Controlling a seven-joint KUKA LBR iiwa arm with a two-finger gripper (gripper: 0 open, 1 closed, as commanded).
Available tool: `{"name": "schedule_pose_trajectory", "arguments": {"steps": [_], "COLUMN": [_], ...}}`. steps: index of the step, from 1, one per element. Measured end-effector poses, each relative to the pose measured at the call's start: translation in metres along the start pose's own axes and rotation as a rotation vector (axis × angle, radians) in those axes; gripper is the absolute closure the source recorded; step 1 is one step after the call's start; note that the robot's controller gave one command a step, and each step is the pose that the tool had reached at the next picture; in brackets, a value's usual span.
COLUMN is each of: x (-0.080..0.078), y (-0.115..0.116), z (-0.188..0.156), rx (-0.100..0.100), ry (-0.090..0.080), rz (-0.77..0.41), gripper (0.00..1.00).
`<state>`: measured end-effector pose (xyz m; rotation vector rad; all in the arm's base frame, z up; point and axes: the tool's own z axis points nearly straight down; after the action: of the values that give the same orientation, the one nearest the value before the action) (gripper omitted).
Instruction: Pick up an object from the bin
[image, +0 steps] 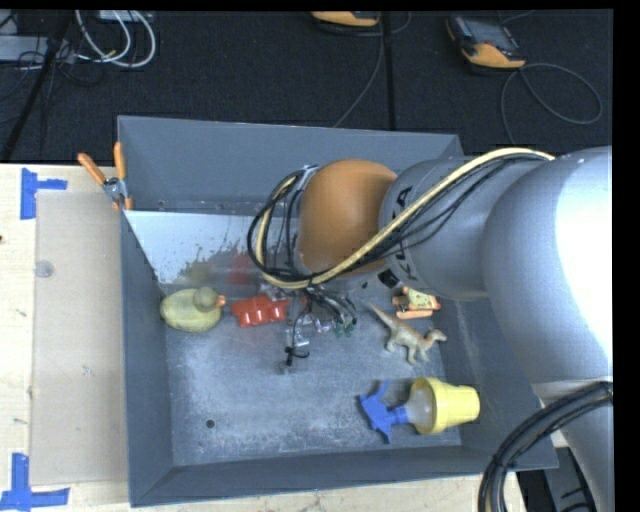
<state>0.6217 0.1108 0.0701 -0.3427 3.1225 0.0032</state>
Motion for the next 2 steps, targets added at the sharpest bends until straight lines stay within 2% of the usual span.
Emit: {"name": "schedule_pose_trajectory", "arguments": {"steps": [1,2], "x": [0.0046,0.0046], "y": [-0.0236,-0.0234], "z": [0.0004,0.0005], "rx": [0.000,0.000], "ry": [0.001,0.001], "rz": [0.014,0.019], "gripper": [1.00,1.00]}}
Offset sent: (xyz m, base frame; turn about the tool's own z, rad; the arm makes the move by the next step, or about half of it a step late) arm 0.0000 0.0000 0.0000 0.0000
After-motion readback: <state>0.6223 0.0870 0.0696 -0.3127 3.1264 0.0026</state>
